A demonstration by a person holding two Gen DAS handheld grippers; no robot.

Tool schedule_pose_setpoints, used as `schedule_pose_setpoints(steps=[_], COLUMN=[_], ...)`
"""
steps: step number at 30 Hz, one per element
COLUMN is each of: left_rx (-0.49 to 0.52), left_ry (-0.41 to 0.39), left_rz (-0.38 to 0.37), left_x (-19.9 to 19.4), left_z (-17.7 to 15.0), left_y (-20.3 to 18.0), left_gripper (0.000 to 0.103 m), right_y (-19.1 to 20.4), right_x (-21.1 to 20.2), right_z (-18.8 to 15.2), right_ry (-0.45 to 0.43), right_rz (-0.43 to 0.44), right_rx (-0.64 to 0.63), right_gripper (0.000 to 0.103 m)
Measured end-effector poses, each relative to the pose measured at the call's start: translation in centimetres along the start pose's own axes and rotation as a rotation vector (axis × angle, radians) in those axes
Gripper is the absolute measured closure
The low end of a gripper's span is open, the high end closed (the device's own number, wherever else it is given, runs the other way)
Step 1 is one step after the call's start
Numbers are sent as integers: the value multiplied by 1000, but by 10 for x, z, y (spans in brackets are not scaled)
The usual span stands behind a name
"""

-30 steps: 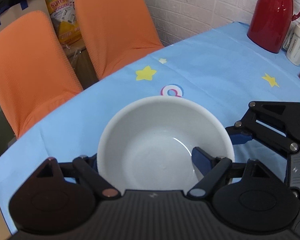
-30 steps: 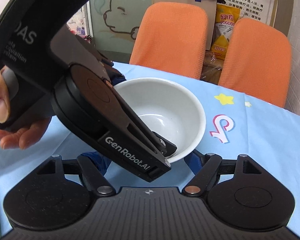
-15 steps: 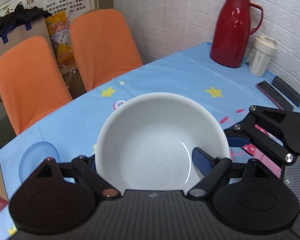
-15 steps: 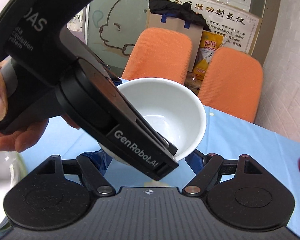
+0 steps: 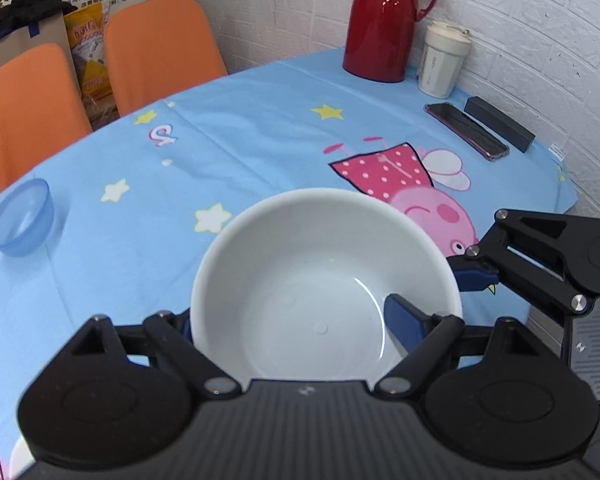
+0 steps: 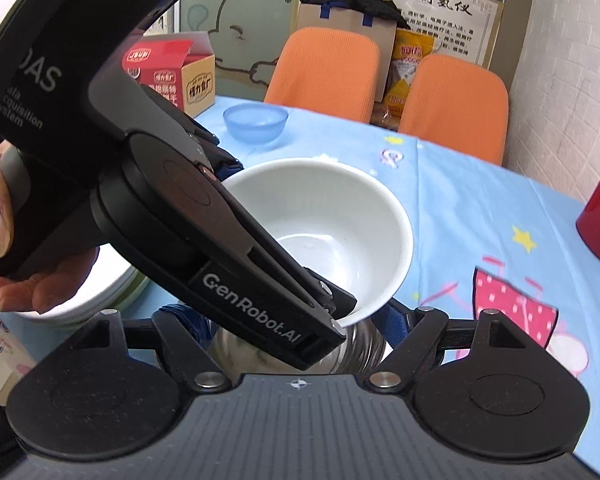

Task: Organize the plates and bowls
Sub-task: 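Lift the white bowl with the left tool, lower it into the steel bowl, open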

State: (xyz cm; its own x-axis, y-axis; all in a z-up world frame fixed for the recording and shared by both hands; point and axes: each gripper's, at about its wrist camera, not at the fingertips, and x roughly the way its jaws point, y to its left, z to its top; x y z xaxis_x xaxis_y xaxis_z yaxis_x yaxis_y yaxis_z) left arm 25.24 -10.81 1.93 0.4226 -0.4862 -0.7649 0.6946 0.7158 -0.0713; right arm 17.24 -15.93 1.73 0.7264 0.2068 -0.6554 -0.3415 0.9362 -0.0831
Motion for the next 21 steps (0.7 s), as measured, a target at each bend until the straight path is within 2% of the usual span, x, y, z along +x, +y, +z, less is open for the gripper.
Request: schedule_pose_setpoints(steps=[6,11,15,17,21], left_rx=[-27,-65,-80,-102,-126], left_ry=[25,6,-22,-36,-50], left_rz=[13,-7,-13,-21,-27], left_x=[13,4,-9,-17,-26], left_z=[-14,-17,-24,-28,-34], left_y=[4,10,11,13,15], left_gripper=[13,11,10,10,10], right_y=[-1,-12,-17,-21,-39], right_x=[3,-20,-35,-41,-50], right_z=[-19,-50,-67,-72,-71], right_ry=[32,3,-8,-32,-138], right_rz=[-14,-21,-46,-59,-84], right_rx=[62,201,241,276,388], right_gripper=[37,37,36,36,36])
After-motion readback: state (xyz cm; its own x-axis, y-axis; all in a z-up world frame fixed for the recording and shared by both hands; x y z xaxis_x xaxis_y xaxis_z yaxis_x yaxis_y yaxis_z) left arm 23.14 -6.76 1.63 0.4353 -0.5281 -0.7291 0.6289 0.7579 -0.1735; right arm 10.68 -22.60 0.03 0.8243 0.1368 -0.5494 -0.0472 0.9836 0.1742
